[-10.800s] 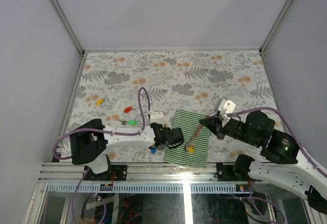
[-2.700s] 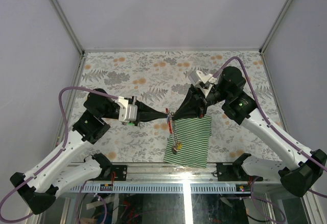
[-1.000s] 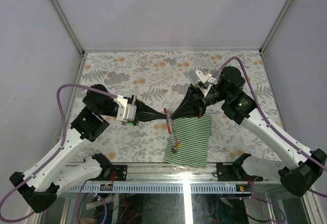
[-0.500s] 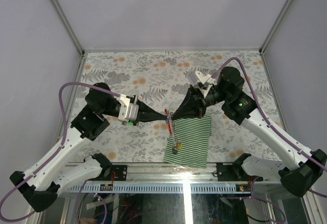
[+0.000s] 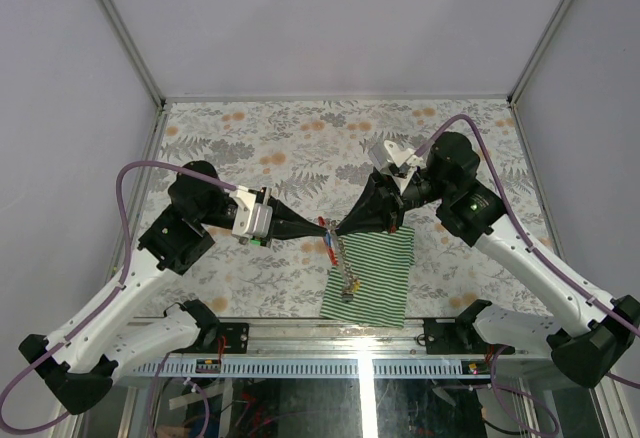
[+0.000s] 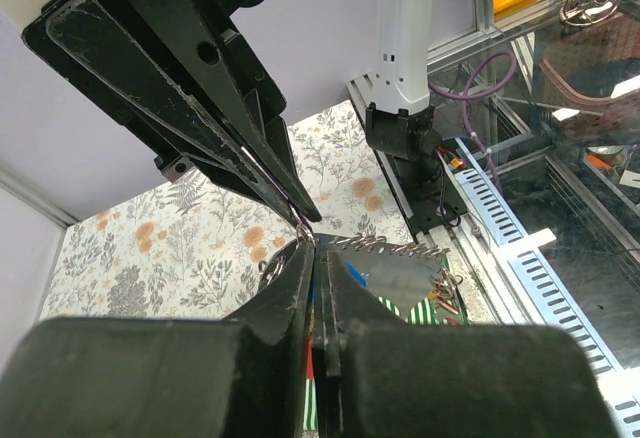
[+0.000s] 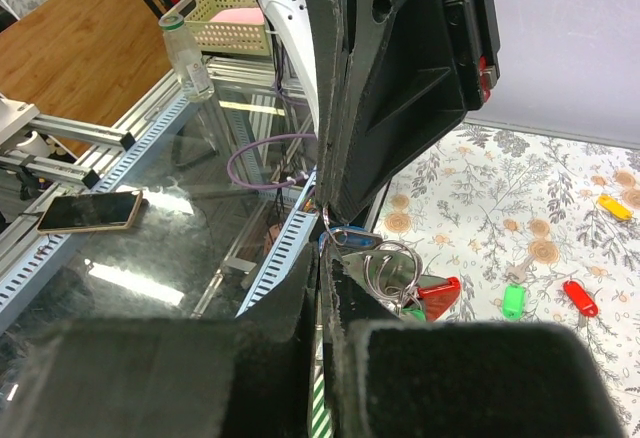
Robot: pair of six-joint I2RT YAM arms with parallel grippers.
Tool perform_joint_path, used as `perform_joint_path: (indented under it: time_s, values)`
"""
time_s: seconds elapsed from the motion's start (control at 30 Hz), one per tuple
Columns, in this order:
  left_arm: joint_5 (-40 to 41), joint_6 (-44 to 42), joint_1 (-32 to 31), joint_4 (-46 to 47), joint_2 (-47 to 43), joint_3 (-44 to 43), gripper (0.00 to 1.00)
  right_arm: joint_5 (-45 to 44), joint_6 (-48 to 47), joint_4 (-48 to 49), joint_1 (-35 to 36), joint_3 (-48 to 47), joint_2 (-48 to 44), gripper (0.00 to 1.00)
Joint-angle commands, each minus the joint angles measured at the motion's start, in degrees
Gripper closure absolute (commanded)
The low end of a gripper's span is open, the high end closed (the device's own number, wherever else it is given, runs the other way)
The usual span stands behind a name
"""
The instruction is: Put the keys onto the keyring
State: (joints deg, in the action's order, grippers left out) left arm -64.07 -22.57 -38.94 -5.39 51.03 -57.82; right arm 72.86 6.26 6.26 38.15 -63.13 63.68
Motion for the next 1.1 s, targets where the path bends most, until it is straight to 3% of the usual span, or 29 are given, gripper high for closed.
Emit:
perform_joint_path:
  time_s: [0.0, 1.07]
  values:
    - [-2.3, -0.93, 0.09, -1.89, -0.22, -1.41, 1.0, -1.84, -0.77, 2.81, 0.17, -3.2, -2.63, 1.0]
    - [-1.08, -4.39, 0.08, -5.78, -0.03, -0.85, 1.0, -6.15, 1.96, 7.8, 0.13, -2.44, -4.72, 1.0]
